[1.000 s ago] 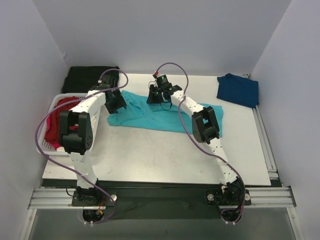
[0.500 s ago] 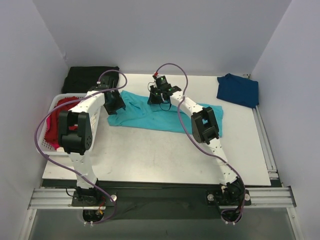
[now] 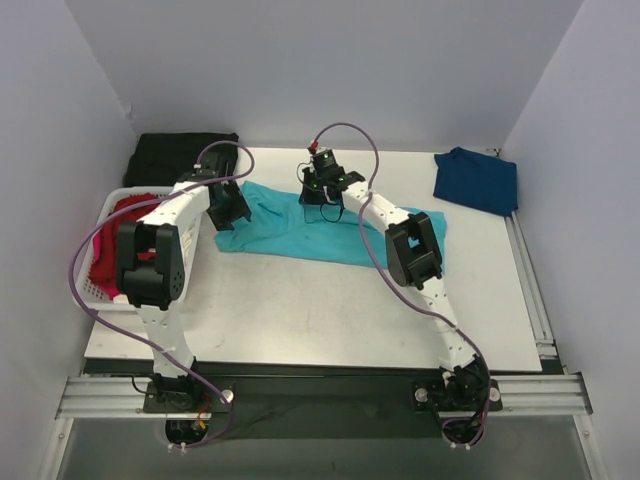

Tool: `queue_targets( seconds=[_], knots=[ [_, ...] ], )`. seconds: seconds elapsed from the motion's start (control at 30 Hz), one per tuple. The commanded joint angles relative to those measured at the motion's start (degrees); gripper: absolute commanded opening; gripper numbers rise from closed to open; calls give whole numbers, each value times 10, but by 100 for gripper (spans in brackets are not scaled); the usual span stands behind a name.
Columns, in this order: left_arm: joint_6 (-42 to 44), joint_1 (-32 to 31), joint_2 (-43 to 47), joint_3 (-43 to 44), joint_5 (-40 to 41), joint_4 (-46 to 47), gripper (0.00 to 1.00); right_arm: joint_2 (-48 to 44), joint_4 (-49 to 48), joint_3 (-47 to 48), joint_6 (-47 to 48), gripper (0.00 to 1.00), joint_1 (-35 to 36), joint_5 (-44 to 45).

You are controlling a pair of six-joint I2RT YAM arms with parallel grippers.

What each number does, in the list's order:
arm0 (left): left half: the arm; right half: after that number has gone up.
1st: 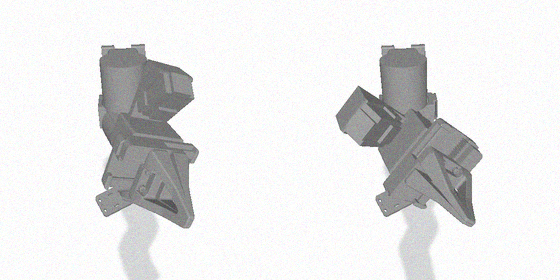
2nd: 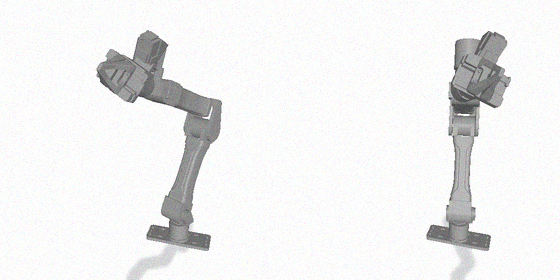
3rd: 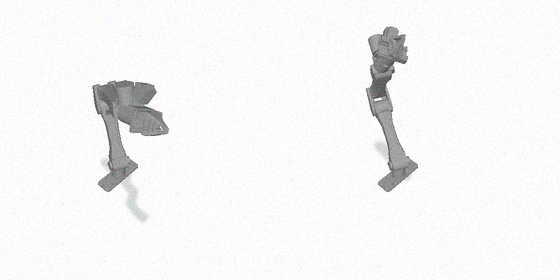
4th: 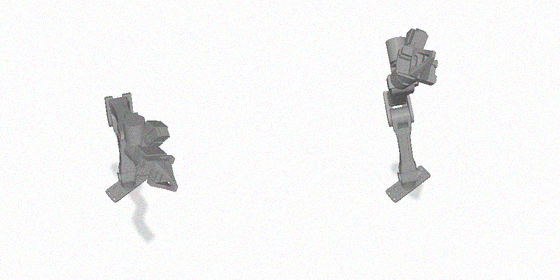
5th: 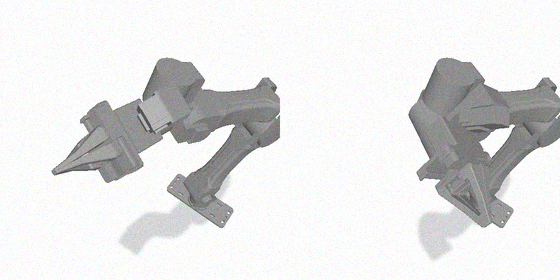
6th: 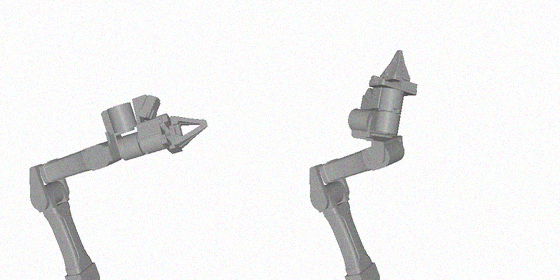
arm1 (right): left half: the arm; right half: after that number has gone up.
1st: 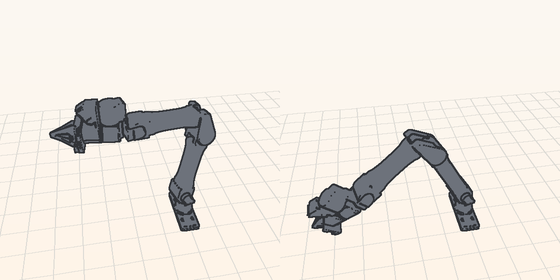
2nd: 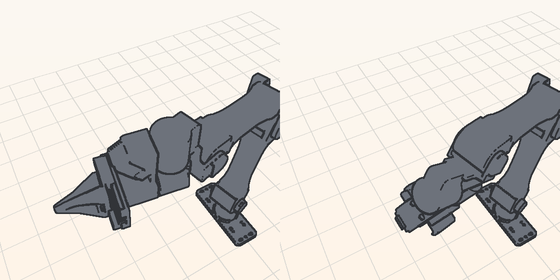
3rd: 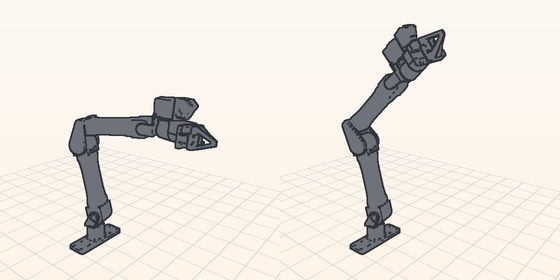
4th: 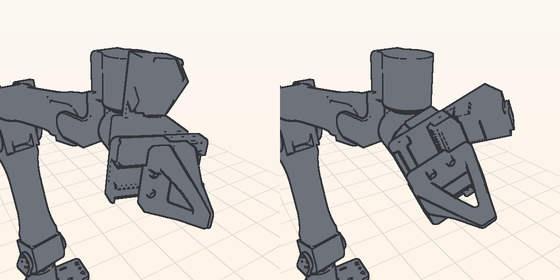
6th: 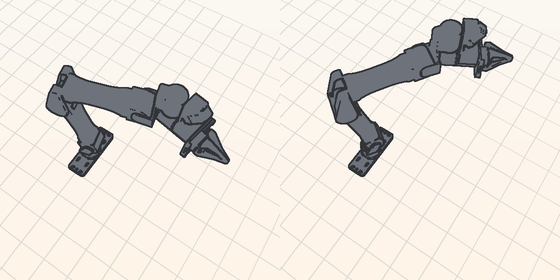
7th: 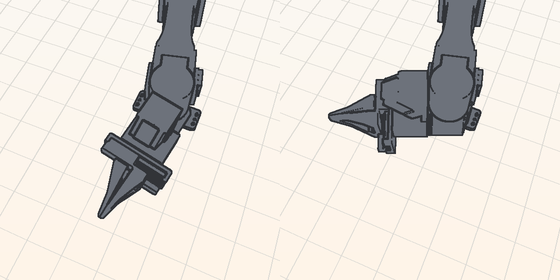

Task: Fold and stack the t-shirts
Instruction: Fold the other side of the tshirt into a rectangle, then rotate the tshirt 90 degrees

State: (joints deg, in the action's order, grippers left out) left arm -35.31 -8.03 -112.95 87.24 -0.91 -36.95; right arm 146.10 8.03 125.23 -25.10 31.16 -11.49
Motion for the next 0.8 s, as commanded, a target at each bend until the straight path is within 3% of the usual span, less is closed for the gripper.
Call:
queue_targets(
  seconds=[0.0, 0.77],
  knots=[
    [4, 6, -1, 10, 5, -6, 62, -58, -18, -2, 13, 0, -5, 22],
    [3, 5, -26, 28, 28, -24, 62, -120, -45, -125, -1, 0, -15, 54]
  ],
)
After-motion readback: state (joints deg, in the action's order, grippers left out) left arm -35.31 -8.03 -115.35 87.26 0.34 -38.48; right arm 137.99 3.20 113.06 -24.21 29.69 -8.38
